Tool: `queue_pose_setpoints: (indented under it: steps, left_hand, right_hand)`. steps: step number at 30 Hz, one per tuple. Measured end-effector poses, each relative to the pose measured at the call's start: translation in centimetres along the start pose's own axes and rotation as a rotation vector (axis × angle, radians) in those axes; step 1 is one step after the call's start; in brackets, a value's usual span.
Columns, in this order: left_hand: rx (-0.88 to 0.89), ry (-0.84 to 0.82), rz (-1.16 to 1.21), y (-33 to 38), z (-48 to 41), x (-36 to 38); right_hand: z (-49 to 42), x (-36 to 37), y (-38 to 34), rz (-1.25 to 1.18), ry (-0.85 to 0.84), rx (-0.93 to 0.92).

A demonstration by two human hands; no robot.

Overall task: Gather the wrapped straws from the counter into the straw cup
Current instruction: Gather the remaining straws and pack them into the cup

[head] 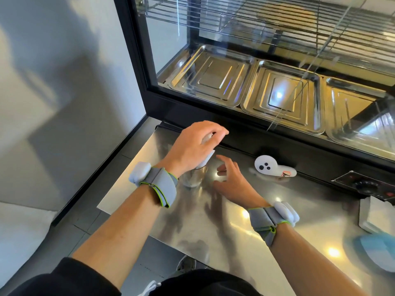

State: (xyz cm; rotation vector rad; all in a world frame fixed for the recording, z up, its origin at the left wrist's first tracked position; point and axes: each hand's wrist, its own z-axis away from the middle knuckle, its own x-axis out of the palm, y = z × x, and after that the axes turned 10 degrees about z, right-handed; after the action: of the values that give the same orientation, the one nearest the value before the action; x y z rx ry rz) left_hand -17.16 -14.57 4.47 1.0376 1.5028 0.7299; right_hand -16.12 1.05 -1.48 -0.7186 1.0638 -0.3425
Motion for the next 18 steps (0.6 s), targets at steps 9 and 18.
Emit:
queue_pose_setpoints:
  steps: [9, 18]
  left_hand:
    - [-0.039, -0.019, -0.492, -3.2, 1.2, 1.4]
    - [-0.029, 0.015, -0.685, -3.4, 1.2, 2.1]
  right_hand:
    - [1.3, -0.8, 3.5, -0.191, 0.258, 0.091]
    - [2.2, -0.5, 5.7, -0.256, 0.335, 0.128]
